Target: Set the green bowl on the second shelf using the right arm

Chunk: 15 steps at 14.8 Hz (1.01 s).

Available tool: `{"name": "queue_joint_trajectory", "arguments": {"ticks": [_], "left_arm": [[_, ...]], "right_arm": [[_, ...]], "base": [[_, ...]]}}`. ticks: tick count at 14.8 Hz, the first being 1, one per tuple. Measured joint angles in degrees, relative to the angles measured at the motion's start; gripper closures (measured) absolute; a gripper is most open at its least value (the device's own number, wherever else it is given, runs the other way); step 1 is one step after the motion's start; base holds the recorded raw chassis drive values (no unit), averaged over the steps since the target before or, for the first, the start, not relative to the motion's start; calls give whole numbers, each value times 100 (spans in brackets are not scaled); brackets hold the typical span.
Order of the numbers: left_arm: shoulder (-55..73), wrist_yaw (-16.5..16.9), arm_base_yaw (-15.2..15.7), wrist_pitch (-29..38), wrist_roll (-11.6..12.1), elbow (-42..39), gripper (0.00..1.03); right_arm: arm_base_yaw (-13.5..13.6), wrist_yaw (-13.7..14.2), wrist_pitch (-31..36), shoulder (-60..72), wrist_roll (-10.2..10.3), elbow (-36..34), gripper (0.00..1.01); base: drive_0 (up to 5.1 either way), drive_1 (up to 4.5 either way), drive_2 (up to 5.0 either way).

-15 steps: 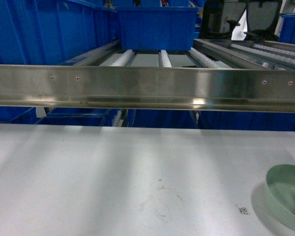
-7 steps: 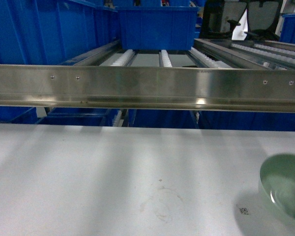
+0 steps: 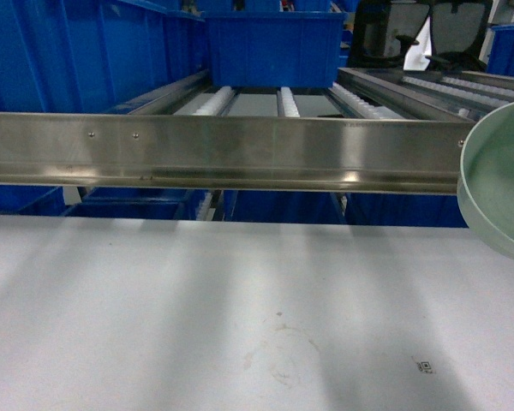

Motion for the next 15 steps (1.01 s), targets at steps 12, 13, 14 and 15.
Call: {"name": "queue_joint_trajectory", "arguments": {"ticks": [12, 13, 14, 15], "left_arm": [[2, 2, 2, 2, 0, 0, 5], [0, 2, 2, -2, 0, 0, 5], [2, 2, 0, 0, 0, 0, 5], [0, 0, 0, -9, 0, 0, 5]], "right_arm": [[-98, -127, -114, -42, -28, -57, 98], [-103, -127, -114, -42, -28, -57, 98], [-103, -127, -116, -42, -28, -57, 98], [-101, -127, -105, -42, -28, -57, 98]], "base": [[0, 0, 0], [0, 0, 0], [0, 0, 0], [0, 0, 0]]}}
